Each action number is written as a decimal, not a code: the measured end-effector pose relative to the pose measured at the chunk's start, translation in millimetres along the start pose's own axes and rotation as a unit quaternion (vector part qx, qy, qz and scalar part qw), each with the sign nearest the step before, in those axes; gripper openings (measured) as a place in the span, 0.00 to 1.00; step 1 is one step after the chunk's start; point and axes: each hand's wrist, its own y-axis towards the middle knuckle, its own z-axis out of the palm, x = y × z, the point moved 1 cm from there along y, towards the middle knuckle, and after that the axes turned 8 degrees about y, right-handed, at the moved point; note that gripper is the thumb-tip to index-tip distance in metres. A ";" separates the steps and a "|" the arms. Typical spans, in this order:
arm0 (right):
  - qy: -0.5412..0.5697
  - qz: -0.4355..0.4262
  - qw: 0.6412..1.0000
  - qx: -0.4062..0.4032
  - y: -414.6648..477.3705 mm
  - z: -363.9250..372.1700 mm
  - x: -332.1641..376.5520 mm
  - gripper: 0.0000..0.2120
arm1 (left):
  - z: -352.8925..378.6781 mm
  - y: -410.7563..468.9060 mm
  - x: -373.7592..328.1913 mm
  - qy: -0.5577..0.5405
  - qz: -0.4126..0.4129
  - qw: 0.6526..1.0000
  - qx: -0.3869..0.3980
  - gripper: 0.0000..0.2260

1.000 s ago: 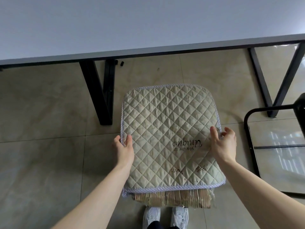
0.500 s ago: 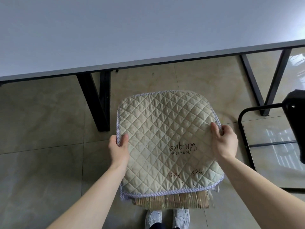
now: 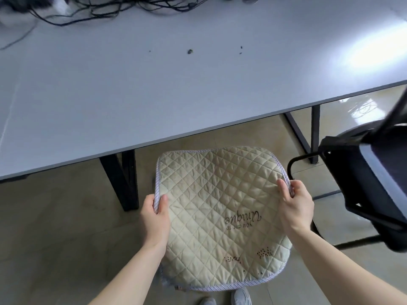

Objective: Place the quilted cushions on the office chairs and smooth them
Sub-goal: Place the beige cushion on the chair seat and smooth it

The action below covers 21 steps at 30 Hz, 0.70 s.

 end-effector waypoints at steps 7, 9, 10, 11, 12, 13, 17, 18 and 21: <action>0.017 0.013 0.997 -0.073 -11.8 -90.3 13.5 0.16 | 14.1 -44.8 -50.1 0.024 0.071 0.996 0.052 0.12; 0.023 0.017 0.995 -0.098 -18.2 -120.9 12.4 0.16 | 21.7 -60.7 -66.2 0.024 0.090 0.993 0.072 0.12; 0.024 0.018 0.994 -0.109 -21.8 -134.0 11.3 0.16 | 25.1 -67.4 -72.8 0.028 0.099 0.991 0.081 0.12; 0.028 0.020 0.992 -0.122 -26.1 -148.7 10.3 0.15 | 28.8 -75.1 -81.1 0.032 0.111 0.989 0.093 0.11; 0.035 0.025 0.990 -0.138 -30.3 -163.0 8.7 0.15 | 32.1 -82.9 -89.0 0.035 0.125 0.986 0.103 0.11; 0.042 0.027 0.986 -0.156 -35.6 -179.4 7.8 0.14 | 35.7 -92.0 -99.1 0.035 0.139 0.983 0.113 0.11; 0.063 0.032 0.972 -0.223 -55.9 -235.5 1.6 0.14 | 49.9 -126.0 -135.7 0.034 0.190 0.970 0.148 0.11; 0.065 0.037 0.968 -0.238 -61.2 -248.9 -0.9 0.14 | 54.0 -134.9 -144.1 0.028 0.198 0.966 0.164 0.11; 0.069 0.060 0.955 -0.283 -76.0 -287.7 -10.5 0.15 | 65.9 -161.2 -168.9 0.020 0.235 0.950 0.204 0.11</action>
